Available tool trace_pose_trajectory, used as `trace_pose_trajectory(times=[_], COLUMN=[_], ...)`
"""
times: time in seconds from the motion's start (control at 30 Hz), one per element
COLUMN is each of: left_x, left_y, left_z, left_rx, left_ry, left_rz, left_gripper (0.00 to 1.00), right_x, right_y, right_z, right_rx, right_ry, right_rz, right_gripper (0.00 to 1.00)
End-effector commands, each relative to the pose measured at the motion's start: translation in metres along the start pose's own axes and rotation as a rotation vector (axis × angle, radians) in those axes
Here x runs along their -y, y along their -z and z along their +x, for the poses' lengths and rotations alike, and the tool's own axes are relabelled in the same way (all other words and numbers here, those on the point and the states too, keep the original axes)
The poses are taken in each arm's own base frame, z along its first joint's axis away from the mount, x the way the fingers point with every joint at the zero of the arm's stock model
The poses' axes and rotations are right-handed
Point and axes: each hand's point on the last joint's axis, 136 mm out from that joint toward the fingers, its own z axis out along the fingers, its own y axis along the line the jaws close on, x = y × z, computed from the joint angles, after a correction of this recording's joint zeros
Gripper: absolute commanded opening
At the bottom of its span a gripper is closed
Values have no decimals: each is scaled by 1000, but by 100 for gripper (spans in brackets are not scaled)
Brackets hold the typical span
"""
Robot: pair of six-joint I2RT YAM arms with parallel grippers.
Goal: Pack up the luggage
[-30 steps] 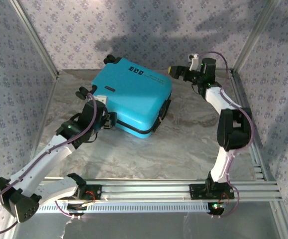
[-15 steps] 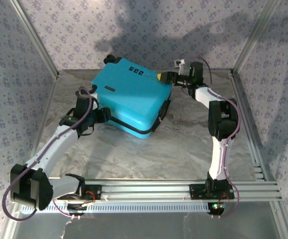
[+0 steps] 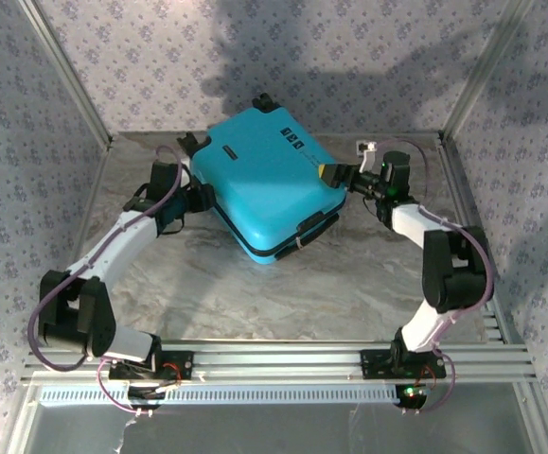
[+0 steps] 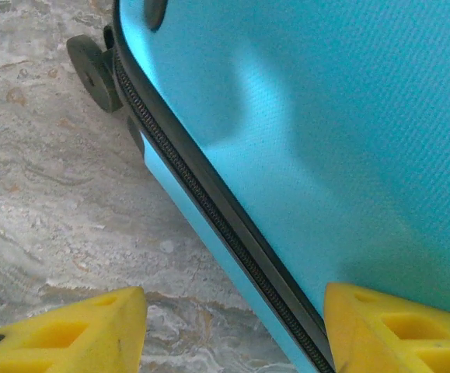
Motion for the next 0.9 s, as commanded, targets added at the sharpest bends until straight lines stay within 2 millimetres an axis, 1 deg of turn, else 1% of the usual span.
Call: trace_pose_trajectory(times=[0.0, 0.1, 0.17, 0.27, 0.33, 0.4, 0.5, 0.57, 0.63, 0.67, 0.77, 0.87], left_x=[15, 9, 7, 14, 23, 36, 62, 84, 104, 114, 137, 157], left_y=[3, 21, 36, 61, 73, 84, 97, 102, 102, 100, 94, 85], left_z=[-8, -12, -14, -16, -16, -16, -17, -16, -14, -12, -6, 0], left_rx=[12, 42, 63, 104, 128, 150, 178, 188, 186, 183, 168, 153], left_ry=[-20, -28, -49, -94, -129, -168, -238, -287, -327, -348, -399, -438], left_rz=[42, -32, -77, -124, -134, -132, -122, -92, -67, -55, -36, -24], left_gripper=[61, 63, 63, 64, 65, 66, 67, 68, 68, 68, 68, 68], right_x=[9, 16, 13, 0, -10, -19, -38, -51, -64, -69, -80, -85], right_y=[8, 35, 54, 83, 97, 108, 115, 117, 115, 113, 103, 90], right_z=[38, 12, -2, -10, -6, 9, 45, 74, 98, 113, 151, 174], right_rx=[-139, -77, -40, -19, -23, -46, -76, -90, -87, -94, -138, -185], right_ry=[5, 47, 86, 146, 180, 199, 221, 253, 289, 300, 325, 362], right_rz=[175, 355, 439, 508, 521, 521, 475, 453, 409, 379, 292, 251], right_gripper=[93, 93, 93, 92, 91, 89, 85, 83, 83, 82, 77, 70])
